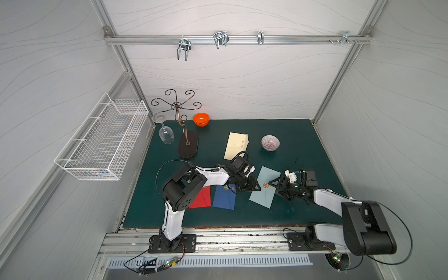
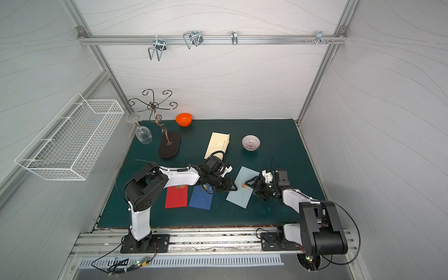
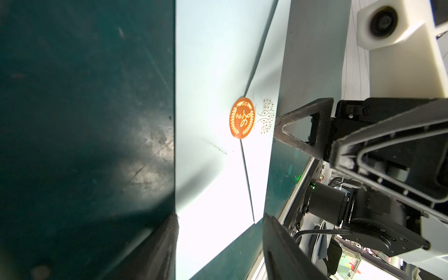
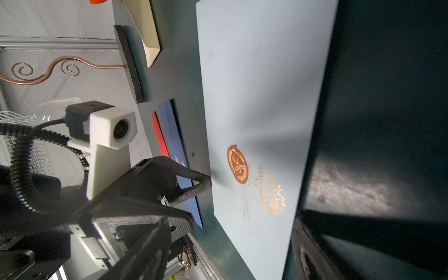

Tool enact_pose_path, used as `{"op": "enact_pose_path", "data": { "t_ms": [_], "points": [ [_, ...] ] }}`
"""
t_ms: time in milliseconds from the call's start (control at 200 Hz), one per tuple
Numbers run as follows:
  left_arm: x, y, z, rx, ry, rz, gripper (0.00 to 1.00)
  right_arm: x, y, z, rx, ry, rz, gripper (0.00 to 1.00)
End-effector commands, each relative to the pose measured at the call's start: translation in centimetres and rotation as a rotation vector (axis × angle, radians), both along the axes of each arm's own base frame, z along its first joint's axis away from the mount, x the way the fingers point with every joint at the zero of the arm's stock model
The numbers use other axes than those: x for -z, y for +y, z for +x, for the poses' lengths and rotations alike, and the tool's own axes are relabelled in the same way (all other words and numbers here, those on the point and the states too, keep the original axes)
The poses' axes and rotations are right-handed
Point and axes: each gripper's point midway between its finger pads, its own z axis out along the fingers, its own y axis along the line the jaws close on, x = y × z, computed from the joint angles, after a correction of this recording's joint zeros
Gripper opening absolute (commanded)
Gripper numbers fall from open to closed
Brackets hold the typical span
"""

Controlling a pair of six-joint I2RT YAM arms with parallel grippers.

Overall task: Open the envelope
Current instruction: Adjust the envelope at the center of the board, then pick up the envelope from the center of the board.

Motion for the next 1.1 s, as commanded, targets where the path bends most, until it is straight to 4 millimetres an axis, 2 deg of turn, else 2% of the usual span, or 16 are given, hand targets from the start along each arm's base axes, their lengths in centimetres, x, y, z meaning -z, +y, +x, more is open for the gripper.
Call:
{"op": "enact_pose_path", "data": {
  "t_ms": [0,300,525,815,956,1096],
  "points": [
    [1.2,0.1,-0.9,0.012,0.036,0.018,0.59,2.4,-0.7,-1.3,0.025,0.108,-0.06,0.8],
    [0.6,0.5,-0.8,-0.008,0.003,0.032,0.59,2.8,-1.2,-1.4,0.037,0.13,-0.102,0.8],
    [-0.1,1.2,-0.1,-0.047,-0.054,0.043,0.59,3.7,-2.6,-1.8,0.092,0.177,-0.189,0.81],
    [-1.5,1.8,3.0,-0.139,-0.183,0.087,0.59,3.6,-3.1,-2.1,0.115,0.134,-0.214,0.81],
    [-1.6,1.6,3.6,-0.159,-0.2,0.089,0.6,3.1,-2.7,-2.3,0.073,0.12,-0.2,0.81],
    [-2.2,0.3,3.6,-0.132,-0.178,0.053,0.6,2.7,-2.2,-2.4,0.055,0.107,-0.167,0.81]
  ]
}}
